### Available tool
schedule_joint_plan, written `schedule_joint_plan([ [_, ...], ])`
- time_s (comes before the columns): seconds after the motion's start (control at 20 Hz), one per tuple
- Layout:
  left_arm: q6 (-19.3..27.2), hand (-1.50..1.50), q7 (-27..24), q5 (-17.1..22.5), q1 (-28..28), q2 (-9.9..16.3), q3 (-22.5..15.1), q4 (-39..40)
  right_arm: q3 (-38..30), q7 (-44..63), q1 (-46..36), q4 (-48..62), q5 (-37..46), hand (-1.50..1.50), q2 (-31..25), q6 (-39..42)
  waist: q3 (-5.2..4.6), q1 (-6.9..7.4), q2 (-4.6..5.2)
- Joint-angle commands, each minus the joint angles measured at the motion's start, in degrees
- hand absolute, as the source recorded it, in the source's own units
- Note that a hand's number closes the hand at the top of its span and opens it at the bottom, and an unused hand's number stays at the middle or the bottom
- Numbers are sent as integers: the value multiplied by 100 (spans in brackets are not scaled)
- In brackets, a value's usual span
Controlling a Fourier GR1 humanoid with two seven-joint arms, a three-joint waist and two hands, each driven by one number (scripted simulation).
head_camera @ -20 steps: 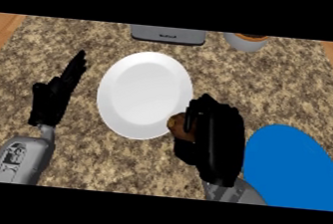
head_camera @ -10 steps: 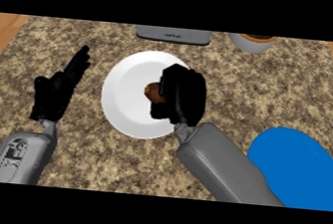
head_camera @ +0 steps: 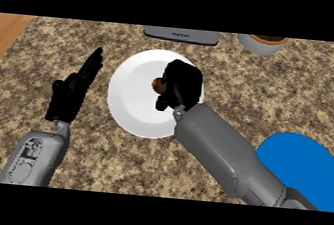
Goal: Pick the sweet potato from the plate and place it in the plate
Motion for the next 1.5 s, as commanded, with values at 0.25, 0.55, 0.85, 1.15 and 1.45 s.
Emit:
schedule_joint_plan([
  [0.25, -118, 0, -36, 29, -106, 12, 22, 127, 437, -438, -103, 673, -1605, -150, 7, -957, 3, 194, 32],
  [0.55, -132, 0, -258, 69, -10, 14, 92, 225, 128, -1500, 90, 189, -2205, -150, 7, -2333, 9, 142, 30],
  [0.85, -61, 0, -155, 17, 50, 27, 120, 137, -255, -1921, 221, -7, -2661, -150, 6, -3520, 8, -131, -52],
  [1.15, -2, 0, -135, 69, 414, 185, 369, -81, -751, -2620, 1211, -637, -2533, -150, -45, -3808, 3, -469, -132],
  [1.45, -34, 0, 206, 73, 550, 176, 338, -558, -859, -2804, 2686, -2537, -2661, -150, -1156, -3012, 3, -512, -148],
])
